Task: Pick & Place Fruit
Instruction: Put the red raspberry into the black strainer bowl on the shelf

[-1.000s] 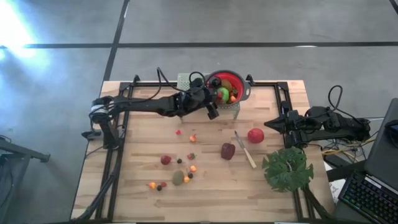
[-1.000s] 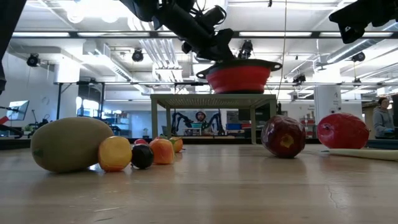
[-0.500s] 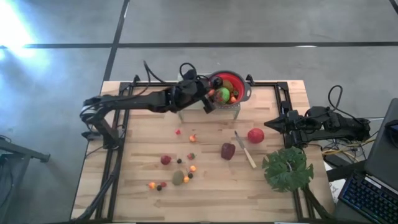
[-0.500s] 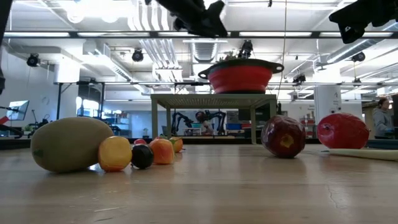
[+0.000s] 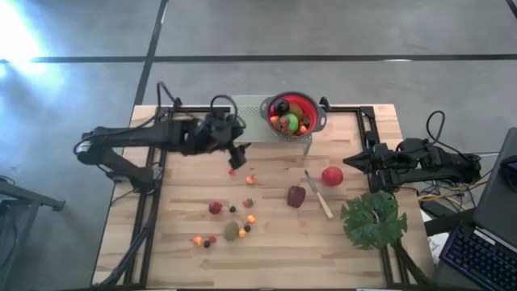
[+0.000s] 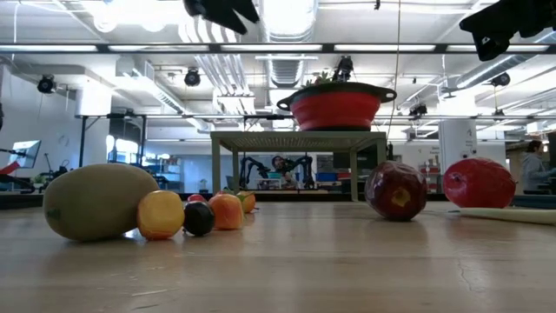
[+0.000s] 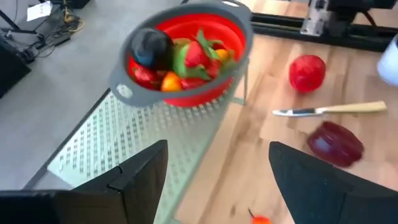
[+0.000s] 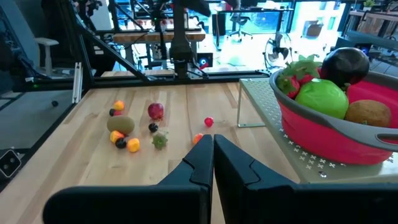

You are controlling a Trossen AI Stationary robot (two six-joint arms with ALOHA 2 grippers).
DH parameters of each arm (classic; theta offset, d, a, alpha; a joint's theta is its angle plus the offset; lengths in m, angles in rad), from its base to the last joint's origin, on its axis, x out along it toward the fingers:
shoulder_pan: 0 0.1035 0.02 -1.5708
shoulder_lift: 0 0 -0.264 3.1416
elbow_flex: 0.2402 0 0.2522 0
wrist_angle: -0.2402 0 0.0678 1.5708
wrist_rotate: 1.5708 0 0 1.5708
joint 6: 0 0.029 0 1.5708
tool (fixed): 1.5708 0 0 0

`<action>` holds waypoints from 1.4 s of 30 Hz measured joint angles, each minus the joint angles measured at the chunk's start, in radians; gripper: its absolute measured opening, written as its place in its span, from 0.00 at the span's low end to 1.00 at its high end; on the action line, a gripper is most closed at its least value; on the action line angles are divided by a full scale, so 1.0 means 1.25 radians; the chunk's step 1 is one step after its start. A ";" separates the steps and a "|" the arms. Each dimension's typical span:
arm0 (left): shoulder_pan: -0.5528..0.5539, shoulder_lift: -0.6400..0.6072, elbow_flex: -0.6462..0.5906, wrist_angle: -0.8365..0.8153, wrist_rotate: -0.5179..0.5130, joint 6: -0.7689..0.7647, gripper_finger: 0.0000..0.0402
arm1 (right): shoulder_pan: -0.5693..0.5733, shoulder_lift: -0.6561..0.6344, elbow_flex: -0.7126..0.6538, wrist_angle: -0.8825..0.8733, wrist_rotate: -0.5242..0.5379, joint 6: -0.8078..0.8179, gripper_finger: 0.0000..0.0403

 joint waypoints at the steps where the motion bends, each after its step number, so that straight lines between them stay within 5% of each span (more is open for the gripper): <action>1: -0.022 -0.006 0.000 -0.017 -0.021 -0.014 0.71 | 0.000 0.000 0.000 0.000 0.000 0.000 0.02; 8: -0.131 -0.001 -0.002 -0.125 -0.113 -0.148 0.71 | 0.000 0.000 0.000 0.000 0.000 0.000 0.02; 22: -0.318 0.024 -0.142 -0.181 -0.031 -0.344 0.71 | 0.000 0.000 0.000 0.000 0.000 0.000 0.02; 34: -0.336 0.024 -0.374 0.232 -0.042 -0.309 0.71 | 0.000 0.000 0.000 0.000 0.000 0.000 0.02; 42: -0.329 0.024 -0.468 0.321 -0.043 -0.238 0.71 | 0.000 0.000 0.000 0.000 0.000 0.000 0.02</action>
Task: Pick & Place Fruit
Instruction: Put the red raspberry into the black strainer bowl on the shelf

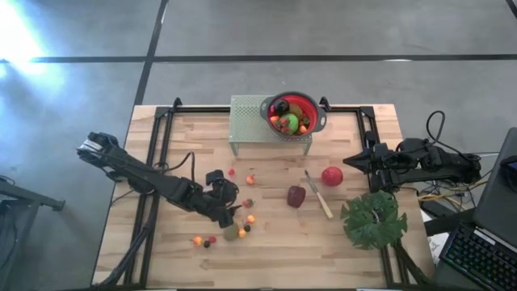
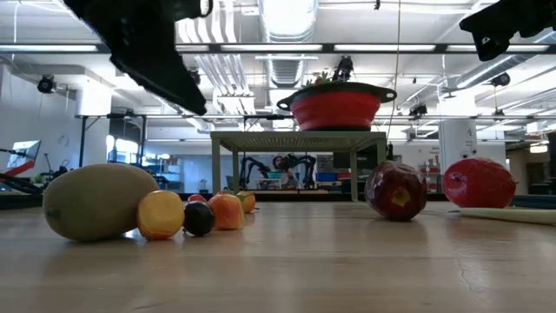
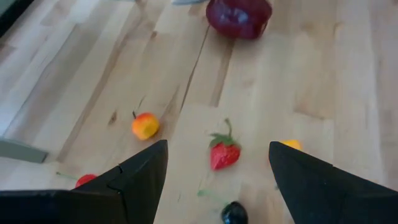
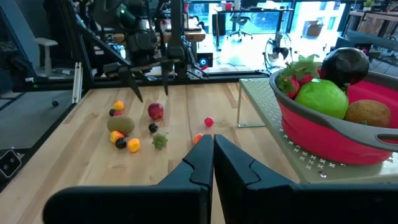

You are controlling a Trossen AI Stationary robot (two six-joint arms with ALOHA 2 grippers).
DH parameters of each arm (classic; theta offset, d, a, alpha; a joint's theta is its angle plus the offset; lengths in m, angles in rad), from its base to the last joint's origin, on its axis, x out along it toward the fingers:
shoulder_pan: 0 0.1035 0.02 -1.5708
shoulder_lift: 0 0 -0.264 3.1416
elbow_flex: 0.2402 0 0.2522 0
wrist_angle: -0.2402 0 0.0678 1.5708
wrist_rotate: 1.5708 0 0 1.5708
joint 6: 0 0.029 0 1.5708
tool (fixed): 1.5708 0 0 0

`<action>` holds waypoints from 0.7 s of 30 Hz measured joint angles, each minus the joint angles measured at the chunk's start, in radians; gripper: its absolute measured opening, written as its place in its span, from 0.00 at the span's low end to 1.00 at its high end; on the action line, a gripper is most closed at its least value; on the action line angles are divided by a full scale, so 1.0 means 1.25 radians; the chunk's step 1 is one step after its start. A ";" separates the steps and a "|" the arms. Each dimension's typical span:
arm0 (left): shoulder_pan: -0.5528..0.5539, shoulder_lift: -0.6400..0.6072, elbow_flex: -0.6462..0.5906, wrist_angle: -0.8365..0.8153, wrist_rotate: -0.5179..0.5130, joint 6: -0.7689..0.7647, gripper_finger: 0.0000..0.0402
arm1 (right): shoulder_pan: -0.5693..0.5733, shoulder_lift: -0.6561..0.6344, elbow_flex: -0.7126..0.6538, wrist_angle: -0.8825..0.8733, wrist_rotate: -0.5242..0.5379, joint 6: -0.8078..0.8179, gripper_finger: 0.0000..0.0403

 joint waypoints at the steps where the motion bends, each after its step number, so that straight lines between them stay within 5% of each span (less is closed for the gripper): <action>1: 0.001 0.000 -0.008 0.008 -0.001 0.000 0.71 | 0.000 0.000 0.000 0.000 0.000 0.000 0.02; 21: 0.032 0.124 -0.040 0.108 0.013 0.063 0.71 | 0.000 0.000 0.000 0.000 0.000 0.000 0.02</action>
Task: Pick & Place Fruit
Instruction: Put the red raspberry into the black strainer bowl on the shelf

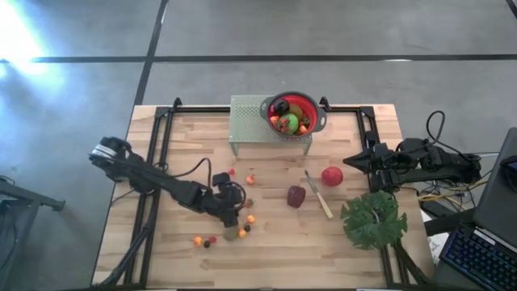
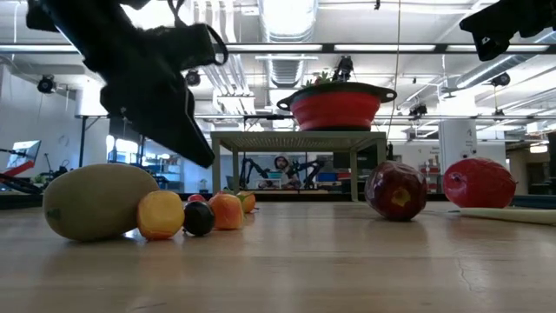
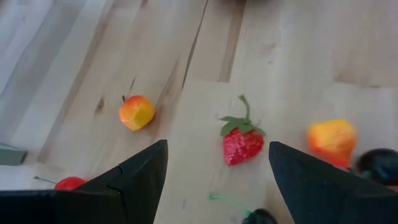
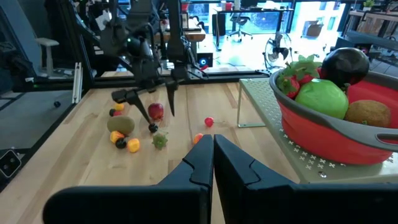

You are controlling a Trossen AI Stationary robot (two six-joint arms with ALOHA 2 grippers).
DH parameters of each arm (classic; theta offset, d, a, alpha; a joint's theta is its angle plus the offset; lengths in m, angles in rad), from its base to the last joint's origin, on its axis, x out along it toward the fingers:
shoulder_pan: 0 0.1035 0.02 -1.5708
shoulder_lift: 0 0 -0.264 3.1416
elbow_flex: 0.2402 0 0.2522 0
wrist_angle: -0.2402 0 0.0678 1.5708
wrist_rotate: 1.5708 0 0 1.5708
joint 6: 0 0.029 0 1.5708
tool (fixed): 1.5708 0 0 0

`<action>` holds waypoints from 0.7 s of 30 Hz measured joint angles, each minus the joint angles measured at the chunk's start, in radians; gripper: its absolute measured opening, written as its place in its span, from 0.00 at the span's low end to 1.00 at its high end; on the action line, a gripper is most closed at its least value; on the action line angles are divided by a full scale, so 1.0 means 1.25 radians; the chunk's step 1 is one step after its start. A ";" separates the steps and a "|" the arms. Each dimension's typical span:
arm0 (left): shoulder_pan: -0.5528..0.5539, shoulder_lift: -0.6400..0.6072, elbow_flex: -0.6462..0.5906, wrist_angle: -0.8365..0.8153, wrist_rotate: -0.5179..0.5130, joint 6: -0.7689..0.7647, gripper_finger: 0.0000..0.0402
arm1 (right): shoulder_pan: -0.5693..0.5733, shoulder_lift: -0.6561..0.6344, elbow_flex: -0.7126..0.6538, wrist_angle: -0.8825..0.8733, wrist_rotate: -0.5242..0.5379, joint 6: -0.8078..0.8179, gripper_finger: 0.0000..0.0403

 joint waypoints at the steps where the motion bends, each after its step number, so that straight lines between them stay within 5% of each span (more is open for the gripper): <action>1: 0.003 0.007 0.001 0.001 0.003 0.005 0.71 | 0.000 0.000 0.000 0.000 0.000 0.000 0.02; 12: 0.016 -0.041 0.026 -0.099 0.076 -0.014 0.71 | 0.000 0.000 0.000 0.000 0.000 0.000 0.02; 21: -0.032 -0.091 0.065 -0.159 0.453 -0.123 0.71 | 0.000 0.000 0.000 0.000 0.000 0.000 0.02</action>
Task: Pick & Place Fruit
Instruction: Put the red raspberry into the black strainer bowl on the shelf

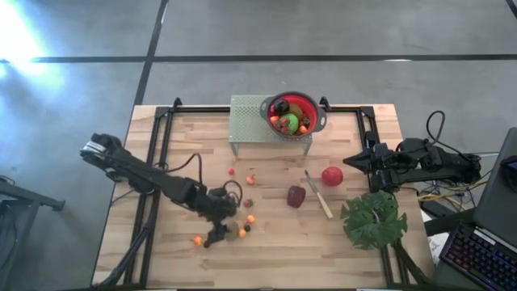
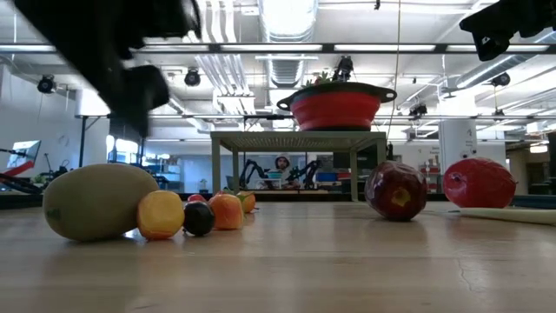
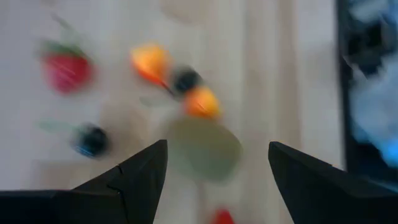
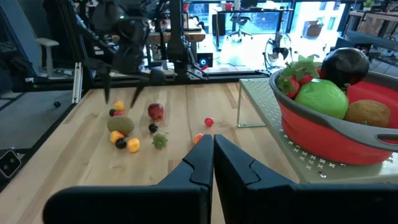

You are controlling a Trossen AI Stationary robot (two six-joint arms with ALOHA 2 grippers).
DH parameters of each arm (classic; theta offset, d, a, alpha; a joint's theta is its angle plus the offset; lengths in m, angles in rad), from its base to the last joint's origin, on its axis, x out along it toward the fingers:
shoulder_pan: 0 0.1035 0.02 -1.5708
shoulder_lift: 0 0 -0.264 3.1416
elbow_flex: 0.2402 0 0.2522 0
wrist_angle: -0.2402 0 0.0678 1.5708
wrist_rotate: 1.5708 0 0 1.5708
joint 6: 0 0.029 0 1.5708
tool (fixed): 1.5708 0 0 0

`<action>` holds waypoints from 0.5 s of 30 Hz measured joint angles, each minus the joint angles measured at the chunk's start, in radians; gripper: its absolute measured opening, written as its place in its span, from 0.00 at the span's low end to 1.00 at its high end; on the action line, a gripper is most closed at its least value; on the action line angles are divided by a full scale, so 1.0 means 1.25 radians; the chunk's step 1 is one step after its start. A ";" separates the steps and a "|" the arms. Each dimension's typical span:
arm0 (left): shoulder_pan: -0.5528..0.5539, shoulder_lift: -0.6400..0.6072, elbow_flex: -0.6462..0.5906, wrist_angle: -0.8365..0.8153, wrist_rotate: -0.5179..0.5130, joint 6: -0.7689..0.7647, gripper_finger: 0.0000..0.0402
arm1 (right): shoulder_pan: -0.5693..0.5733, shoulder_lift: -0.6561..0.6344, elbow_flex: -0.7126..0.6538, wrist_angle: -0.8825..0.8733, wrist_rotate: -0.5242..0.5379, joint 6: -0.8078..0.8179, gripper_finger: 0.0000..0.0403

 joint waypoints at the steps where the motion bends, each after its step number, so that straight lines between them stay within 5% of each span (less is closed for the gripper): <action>1: -0.013 0.001 0.000 -0.008 0.019 -0.004 0.71 | 0.000 0.000 0.000 0.000 0.000 0.000 0.02; 15: -0.188 0.001 -0.003 -0.071 -0.101 -0.201 0.71 | 0.000 0.000 0.000 0.000 0.000 0.000 0.02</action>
